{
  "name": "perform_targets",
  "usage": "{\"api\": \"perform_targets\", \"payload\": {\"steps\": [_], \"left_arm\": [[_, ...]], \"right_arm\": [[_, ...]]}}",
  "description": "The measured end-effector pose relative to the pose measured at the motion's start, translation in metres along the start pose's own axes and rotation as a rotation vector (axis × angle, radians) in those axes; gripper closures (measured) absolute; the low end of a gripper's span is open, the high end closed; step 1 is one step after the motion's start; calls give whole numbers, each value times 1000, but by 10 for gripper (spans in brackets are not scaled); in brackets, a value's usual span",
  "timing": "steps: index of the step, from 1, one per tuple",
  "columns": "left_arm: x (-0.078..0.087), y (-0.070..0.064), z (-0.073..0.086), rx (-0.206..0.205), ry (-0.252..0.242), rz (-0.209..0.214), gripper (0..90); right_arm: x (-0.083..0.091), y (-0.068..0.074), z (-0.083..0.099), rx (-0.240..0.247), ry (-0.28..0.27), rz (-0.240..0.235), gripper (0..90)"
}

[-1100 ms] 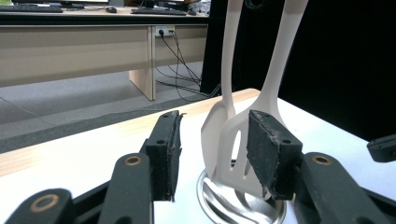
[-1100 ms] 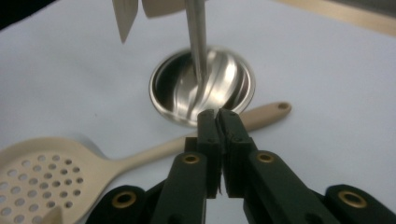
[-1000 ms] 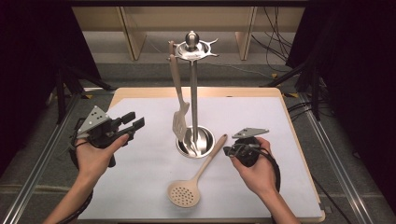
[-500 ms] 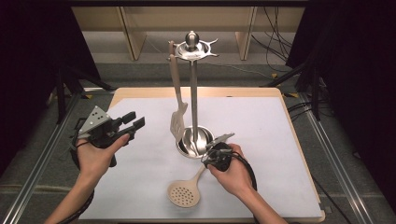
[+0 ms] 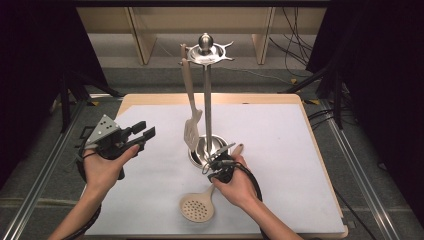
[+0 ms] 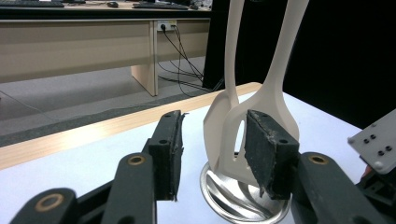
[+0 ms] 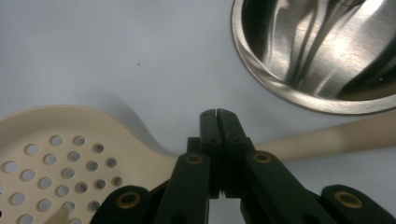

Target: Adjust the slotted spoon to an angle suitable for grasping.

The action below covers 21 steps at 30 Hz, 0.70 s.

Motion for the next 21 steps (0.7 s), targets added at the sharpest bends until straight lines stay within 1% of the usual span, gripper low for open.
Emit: {"api": "perform_targets", "payload": {"steps": [1, 6, 7, 8, 9, 12, 13, 15, 17, 19, 20, 21], "left_arm": [[0, 0, 0, -2, 2, 1, 559], [-1, -1, 2, 2, 4, 4, 559], [-1, -1, 2, -1, 4, 3, 559], [-1, -1, 2, -1, 5, 3, 560], [-1, 0, 2, 1, 7, 2, 560], [-2, 0, 3, -2, 10, 1, 561], [-2, 0, 3, 0, 12, 3, 561], [-2, 0, 4, 0, 15, 5, 561], [-3, 0, 5, -2, 16, 7, 560], [-4, 0, 5, -5, 13, 11, 560], [-3, -1, 6, -2, 19, 8, 561], [-3, -1, 6, -3, 19, 8, 561]], "right_arm": [[-2, 1, 0, -5, 5, -1, 900], [-8, 6, -1, 5, 22, -3, 900], [-10, 6, -1, 13, 23, -2, 900], [-11, 7, 0, 2, 40, 2, 900], [-13, 7, -1, 13, 33, -5, 900], [-18, 9, 0, 14, 51, -6, 900], [-18, 8, 0, 24, 58, -1, 900], [-22, 9, 1, 20, 69, -5, 900], [-24, 8, 1, 44, 80, -2, 900], [-26, 8, 3, 45, 96, 7, 900], [-27, 6, 4, 49, 108, 24, 900], [-27, 3, 5, 68, 122, 35, 900]]}}
Point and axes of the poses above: each handheld gripper's, and its own axes: x roughly backward along the jaws, z roughly out of its underside, y roughly to its left, the point moved 5 cm from there along -x, roughly forward along the jaws, and after that the axes turned 12 degrees about -x, right-handed, at the moved point
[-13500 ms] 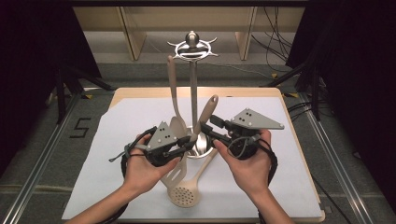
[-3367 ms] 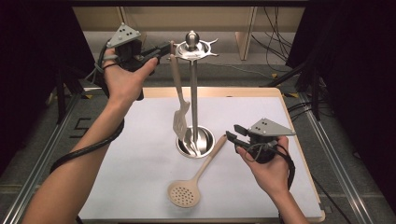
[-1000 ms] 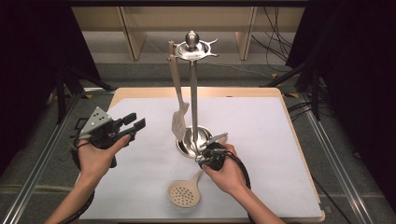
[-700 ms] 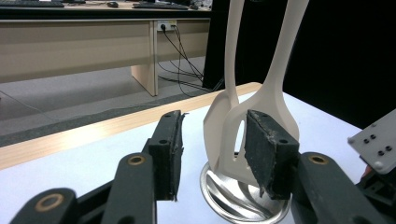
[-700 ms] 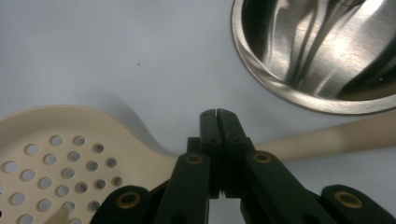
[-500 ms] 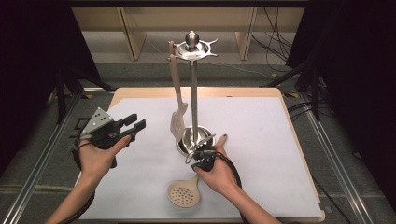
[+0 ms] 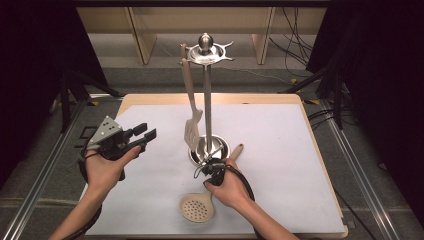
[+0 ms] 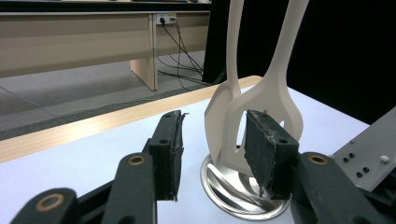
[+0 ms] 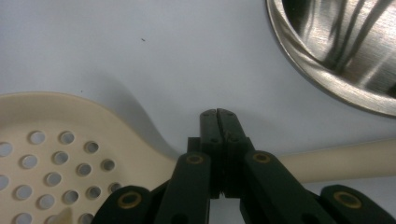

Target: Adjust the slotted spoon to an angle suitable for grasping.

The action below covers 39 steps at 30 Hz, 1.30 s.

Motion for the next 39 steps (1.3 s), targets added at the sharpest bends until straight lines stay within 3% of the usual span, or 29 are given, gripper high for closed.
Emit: {"api": "perform_targets", "payload": {"steps": [4, 7, 9, 10, 16, 17, 23, 24, 25, 29, 30, 31, 32, 35, 36, 38, 39], "left_arm": [[0, 0, 0, 1, 1, 0, 561], [0, 0, 1, -1, 2, 0, 562], [0, 0, 1, 0, 3, 0, 562], [0, 0, 2, 1, 3, 0, 562], [-1, -1, 2, 0, 8, 4, 562], [-2, 0, 2, -8, -9, 15, 562], [-1, -2, 3, -2, 9, 8, 562], [-1, -2, 3, -2, 10, 8, 562], [-2, -2, 4, -1, 11, 8, 562], [-3, -2, 4, -7, 4, 13, 561], [-2, -2, 4, 1, 12, 10, 561], [-2, -2, 5, 1, 13, 10, 561], [-2, -2, 5, 1, 14, 9, 561], [-2, -2, 5, 2, 16, 9, 561], [-2, -2, 5, 0, 16, 9, 561], [-3, -2, 6, 1, 17, 10, 561], [-3, -2, 6, 0, 18, 10, 561]], "right_arm": [[3, 1, -1, -2, 6, -9, 900], [4, 0, 0, -7, 43, 6, 900], [3, 2, -1, 3, 47, -14, 900], [5, 4, 0, -17, 67, -8, 900], [7, 1, 2, -4, 119, -1, 900], [8, 0, 3, 2, 129, -6, 900], [11, -5, 9, 3, 189, 11, 900], [11, -9, 10, 32, 187, 13, 900], [12, -7, 12, 7, 200, 16, 900], [17, -13, 17, 24, 225, 37, 900], [17, -16, 18, 37, 225, 28, 900], [19, -20, 20, 56, 234, 63, 900], [19, -24, 20, 90, 231, 63, 900], [25, -27, 27, 51, 262, 95, 900], [25, -30, 28, 78, 266, 92, 900], [30, -32, 34, 35, 288, 117, 900], [30, -33, 35, 38, 292, 102, 900]]}}
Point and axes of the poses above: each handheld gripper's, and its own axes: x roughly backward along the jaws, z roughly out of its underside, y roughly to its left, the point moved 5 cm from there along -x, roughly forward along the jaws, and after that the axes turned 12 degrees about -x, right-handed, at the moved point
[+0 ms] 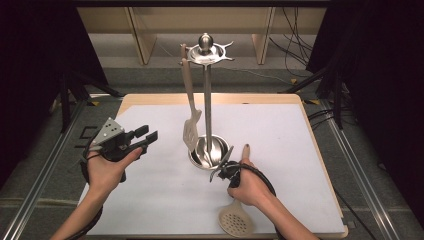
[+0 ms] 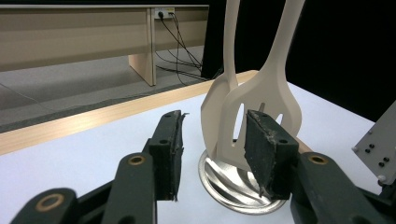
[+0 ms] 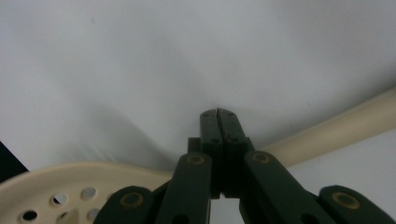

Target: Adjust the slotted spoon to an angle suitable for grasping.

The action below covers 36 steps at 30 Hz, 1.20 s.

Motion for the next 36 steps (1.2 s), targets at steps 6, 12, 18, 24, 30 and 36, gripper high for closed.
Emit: {"api": "perform_targets", "payload": {"steps": [6, 12, 18, 24, 30, 36], "left_arm": [[-1, -1, 0, -4, 0, 4, 560], [-3, -2, 2, -4, 5, 7, 559], [-3, -2, 1, -8, 1, 10, 558], [-4, -2, 0, -11, -15, 23, 558], [-2, -2, 1, 1, 0, 9, 555], [-3, -2, 2, -8, 2, 17, 555]], "right_arm": [[5, -11, 18, -106, 59, 19, 900], [9, -28, 30, -196, 59, 15, 900], [25, -32, 31, -325, -34, -65, 812], [39, -47, 28, -421, -112, -32, 719], [28, -58, 26, -457, -89, -21, 675], [24, -62, 25, -469, -70, -12, 672]]}}
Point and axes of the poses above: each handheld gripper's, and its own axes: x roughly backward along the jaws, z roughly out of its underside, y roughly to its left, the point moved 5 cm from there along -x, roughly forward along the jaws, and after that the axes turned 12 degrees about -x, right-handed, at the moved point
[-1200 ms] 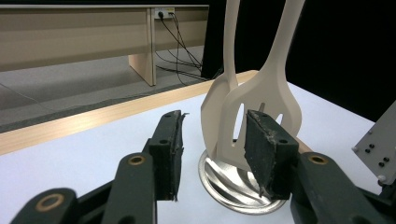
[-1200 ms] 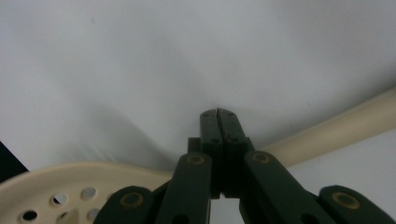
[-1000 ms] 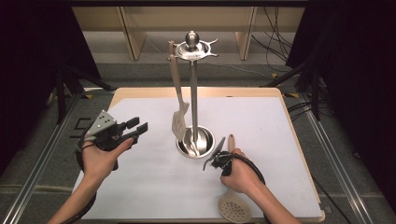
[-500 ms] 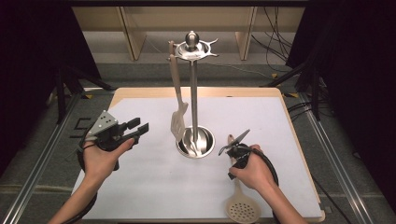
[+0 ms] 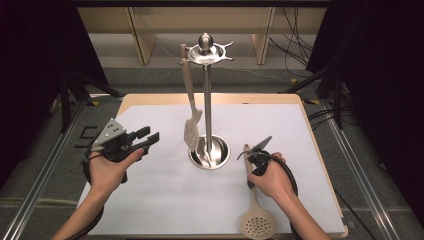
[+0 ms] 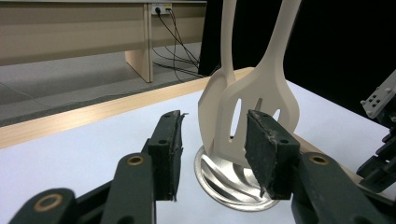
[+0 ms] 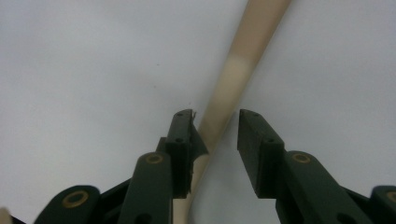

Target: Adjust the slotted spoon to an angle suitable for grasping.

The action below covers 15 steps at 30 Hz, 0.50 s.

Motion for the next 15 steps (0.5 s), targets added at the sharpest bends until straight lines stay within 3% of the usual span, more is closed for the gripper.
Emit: {"api": "perform_targets", "payload": {"steps": [2, 3, 8, 9, 10, 15], "left_arm": [[0, 0, 0, 1, 0, 0, 555], [-1, 0, -1, -2, -13, 7, 555], [0, 0, 0, -1, 0, 2, 554], [0, 0, 0, -2, 2, 3, 554], [0, -1, 0, -1, 3, 3, 554], [0, -1, 0, -3, 1, 4, 554]], "right_arm": [[-2, -2, -1, 31, -9, 5, 672], [-2, 0, 0, -10, 4, 15, 673], [-6, 3, -1, -15, 23, 5, 670], [-10, -2, -5, 73, -6, 5, 674], [-10, 3, -2, -6, 22, 16, 680], [-12, 3, -3, -12, 31, 26, 694]]}}
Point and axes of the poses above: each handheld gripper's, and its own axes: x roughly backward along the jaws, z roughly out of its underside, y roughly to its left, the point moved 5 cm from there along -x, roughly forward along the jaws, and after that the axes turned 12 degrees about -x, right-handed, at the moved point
